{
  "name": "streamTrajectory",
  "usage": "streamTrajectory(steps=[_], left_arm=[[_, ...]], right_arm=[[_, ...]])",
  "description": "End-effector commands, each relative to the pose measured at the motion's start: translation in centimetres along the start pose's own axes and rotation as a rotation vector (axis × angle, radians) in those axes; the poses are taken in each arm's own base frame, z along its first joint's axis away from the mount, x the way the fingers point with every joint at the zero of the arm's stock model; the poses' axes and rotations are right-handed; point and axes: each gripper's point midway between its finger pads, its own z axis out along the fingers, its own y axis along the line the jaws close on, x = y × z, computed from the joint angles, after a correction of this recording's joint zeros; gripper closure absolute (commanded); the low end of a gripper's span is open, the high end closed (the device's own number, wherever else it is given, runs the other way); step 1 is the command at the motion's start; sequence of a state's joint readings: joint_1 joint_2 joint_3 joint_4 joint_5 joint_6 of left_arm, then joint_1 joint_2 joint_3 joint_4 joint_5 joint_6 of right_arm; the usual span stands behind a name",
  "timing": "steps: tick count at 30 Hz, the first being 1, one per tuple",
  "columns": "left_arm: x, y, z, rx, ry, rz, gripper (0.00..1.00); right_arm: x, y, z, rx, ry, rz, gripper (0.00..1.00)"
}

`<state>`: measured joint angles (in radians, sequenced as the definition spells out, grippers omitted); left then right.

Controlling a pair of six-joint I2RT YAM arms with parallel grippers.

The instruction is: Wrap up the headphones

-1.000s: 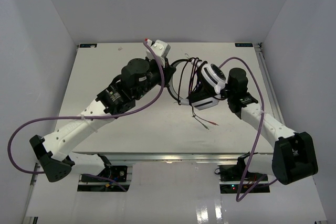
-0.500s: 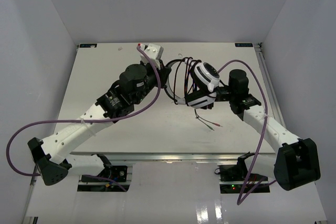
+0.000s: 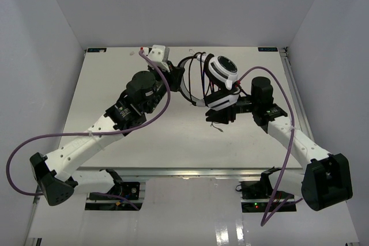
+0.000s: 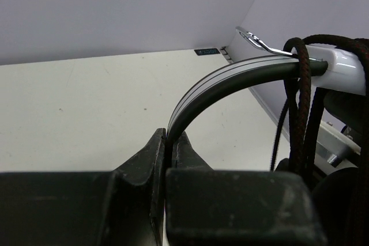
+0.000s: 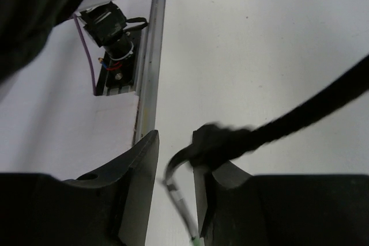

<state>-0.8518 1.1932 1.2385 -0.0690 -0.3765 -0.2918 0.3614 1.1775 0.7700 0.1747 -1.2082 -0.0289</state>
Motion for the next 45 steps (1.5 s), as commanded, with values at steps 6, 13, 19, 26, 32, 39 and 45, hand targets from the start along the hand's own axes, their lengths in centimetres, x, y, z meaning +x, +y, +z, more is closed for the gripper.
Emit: streamTrajectory(steps=[6,13,19,26,32,39,45], left_arm=[[-11.7,-0.9,-2.6,0.035,-0.333,-0.253,1.00],[-12.5,-0.2,-2.8,-0.003,-0.359,-0.256,1.00],[-12.4,1.0,-2.5,-0.068,-0.384,-0.273,1.00],[-12.3,1.6,-2.0,-0.106,-0.402,-0.358,1.00],[-10.7,2.3,-1.9,-0.126,-0.401,-0.466,1.00],[-9.0,2.5,-2.2,-0.108,-0.393,-0.583,1.00],[-8.5,2.6,-2.0,-0.111,-0.392,-0.604,1.00]], right_arm=[[-1.1,2.2,0.3,-0.147,-0.027,-0.034,0.57],[-1.1,2.3,0.2,-0.147,-0.031,-0.028,0.69],[0.1,2.7,-0.1,-0.111,-0.035,-0.043,0.87],[-0.5,2.5,-0.9,-0.059,-0.049,-0.066,0.92],[-1.3,1.6,-1.7,0.003,-0.059,-0.074,0.90],[-3.7,1.5,-1.9,-0.001,-0.072,-0.080,0.87],[-4.4,1.5,-1.9,-0.016,-0.072,-0.069,0.86]])
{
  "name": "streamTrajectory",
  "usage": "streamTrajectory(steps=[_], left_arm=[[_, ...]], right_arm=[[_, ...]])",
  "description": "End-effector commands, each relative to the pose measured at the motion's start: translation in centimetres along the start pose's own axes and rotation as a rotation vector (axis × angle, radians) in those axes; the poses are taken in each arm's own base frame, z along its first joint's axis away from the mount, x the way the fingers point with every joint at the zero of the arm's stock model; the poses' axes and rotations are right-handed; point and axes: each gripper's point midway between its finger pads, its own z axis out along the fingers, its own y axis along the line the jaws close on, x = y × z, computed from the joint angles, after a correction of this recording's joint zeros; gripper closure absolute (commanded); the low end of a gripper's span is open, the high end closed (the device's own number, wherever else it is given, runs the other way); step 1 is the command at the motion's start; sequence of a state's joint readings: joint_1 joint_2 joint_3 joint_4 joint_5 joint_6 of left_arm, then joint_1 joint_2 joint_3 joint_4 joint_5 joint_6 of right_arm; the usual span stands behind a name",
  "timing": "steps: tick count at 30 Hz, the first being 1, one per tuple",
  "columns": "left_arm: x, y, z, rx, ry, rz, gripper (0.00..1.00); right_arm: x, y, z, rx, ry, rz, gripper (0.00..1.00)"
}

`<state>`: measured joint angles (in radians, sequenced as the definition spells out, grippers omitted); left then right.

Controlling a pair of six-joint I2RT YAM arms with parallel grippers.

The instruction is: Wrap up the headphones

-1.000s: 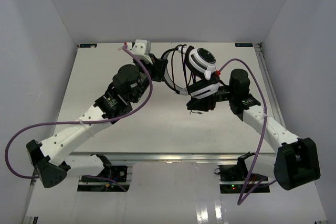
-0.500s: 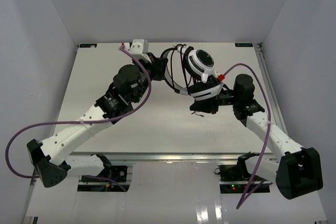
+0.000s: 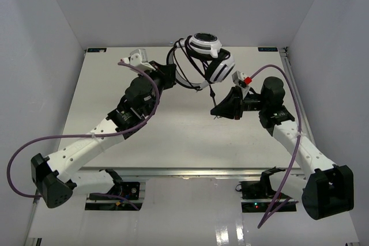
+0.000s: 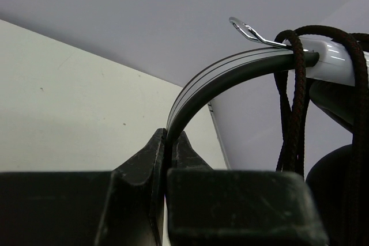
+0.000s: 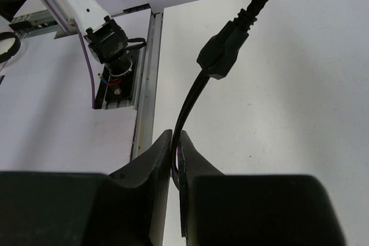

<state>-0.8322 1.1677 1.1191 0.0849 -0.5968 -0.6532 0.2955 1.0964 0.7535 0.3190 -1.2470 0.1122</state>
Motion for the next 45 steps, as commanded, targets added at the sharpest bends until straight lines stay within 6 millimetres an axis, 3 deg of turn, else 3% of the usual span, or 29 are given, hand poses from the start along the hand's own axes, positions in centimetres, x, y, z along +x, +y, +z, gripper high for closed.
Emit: streamTrajectory(steps=[1,9,14,17,22,28,35,39,45], left_arm=[[-7.5,-3.4,-1.4,0.097,-0.193,-0.245,1.00],[-7.0,-3.2,-1.1,0.082,-0.183,-0.232,1.00],[-6.3,-2.5,-0.6,0.048,-0.177,-0.176,1.00],[-5.8,-1.6,-0.1,0.008,-0.178,-0.124,1.00],[-4.1,0.3,1.0,-0.067,-0.150,-0.011,1.00],[-1.1,2.6,2.8,-0.141,-0.086,0.155,1.00],[5.5,5.5,5.3,-0.204,0.106,0.381,1.00],[8.9,7.2,5.7,-0.212,0.234,0.483,1.00],[16.5,9.9,5.7,-0.195,0.510,0.574,1.00]], right_arm=[[-1.4,0.6,0.0,-0.040,-0.004,-0.011,0.85],[-1.8,0.6,0.0,-0.036,-0.008,-0.018,0.81],[-2.4,-0.1,-0.1,0.010,0.008,-0.047,0.91],[-2.8,-1.2,-0.4,0.084,0.035,-0.089,0.92],[-3.1,-2.3,-1.0,0.193,0.099,-0.126,0.92],[-1.7,-4.9,-2.5,0.387,0.269,-0.188,0.92],[1.9,-7.0,-3.7,0.514,0.568,-0.271,0.92],[3.8,-7.6,-5.1,0.569,0.742,-0.372,0.92],[5.1,-8.9,-7.8,0.664,0.945,-0.529,0.92]])
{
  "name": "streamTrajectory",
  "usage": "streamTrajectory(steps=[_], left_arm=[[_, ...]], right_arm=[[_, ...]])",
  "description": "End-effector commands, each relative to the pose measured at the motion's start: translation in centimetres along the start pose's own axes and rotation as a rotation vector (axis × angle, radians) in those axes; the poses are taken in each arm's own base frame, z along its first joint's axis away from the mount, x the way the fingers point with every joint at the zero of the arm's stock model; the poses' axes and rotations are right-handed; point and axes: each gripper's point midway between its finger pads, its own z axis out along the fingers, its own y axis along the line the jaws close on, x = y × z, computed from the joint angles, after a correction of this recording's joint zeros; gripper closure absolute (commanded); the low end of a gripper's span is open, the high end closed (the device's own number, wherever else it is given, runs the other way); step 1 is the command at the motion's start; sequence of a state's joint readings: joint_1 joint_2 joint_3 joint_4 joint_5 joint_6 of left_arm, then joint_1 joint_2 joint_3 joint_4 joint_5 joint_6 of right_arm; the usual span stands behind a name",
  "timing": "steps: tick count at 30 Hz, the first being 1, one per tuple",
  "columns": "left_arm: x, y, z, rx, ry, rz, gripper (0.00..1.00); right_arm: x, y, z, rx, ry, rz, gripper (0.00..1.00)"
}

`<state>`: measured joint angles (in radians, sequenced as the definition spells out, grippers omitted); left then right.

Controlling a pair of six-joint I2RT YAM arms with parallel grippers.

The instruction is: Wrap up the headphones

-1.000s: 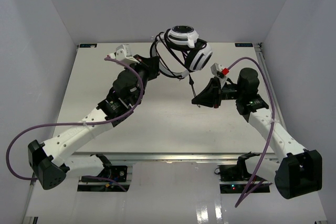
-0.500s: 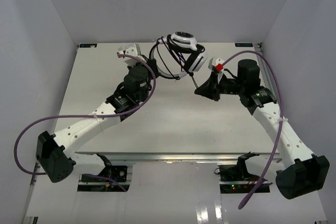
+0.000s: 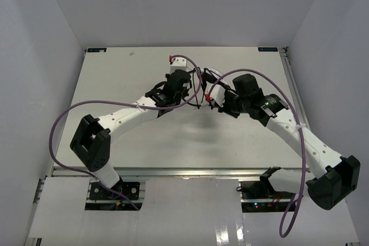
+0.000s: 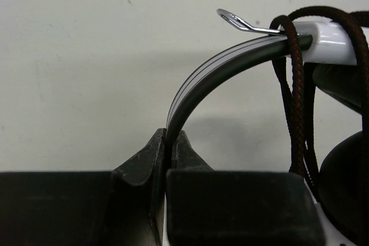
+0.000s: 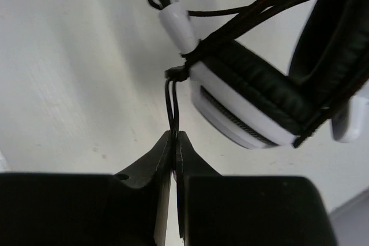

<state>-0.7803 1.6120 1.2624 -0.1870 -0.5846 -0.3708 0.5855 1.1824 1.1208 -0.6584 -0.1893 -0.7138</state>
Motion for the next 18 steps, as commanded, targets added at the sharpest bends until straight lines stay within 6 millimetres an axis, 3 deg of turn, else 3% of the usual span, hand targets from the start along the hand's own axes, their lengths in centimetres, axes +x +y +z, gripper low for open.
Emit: streamTrajectory(steps=[1,8,18], left_arm=[[1.4,-2.4,0.3,0.116,0.110,0.033,1.00],[6.2,-4.6,0.2,0.249,0.293,0.091,1.00],[10.5,-7.2,-1.3,0.416,0.502,0.115,1.00]], right_arm=[[2.4,-2.9,-1.3,0.179,0.162,-0.173,0.92],[3.0,-2.7,-1.0,0.206,0.206,-0.302,0.92],[2.9,-0.9,0.7,0.159,0.216,-0.457,0.91]])
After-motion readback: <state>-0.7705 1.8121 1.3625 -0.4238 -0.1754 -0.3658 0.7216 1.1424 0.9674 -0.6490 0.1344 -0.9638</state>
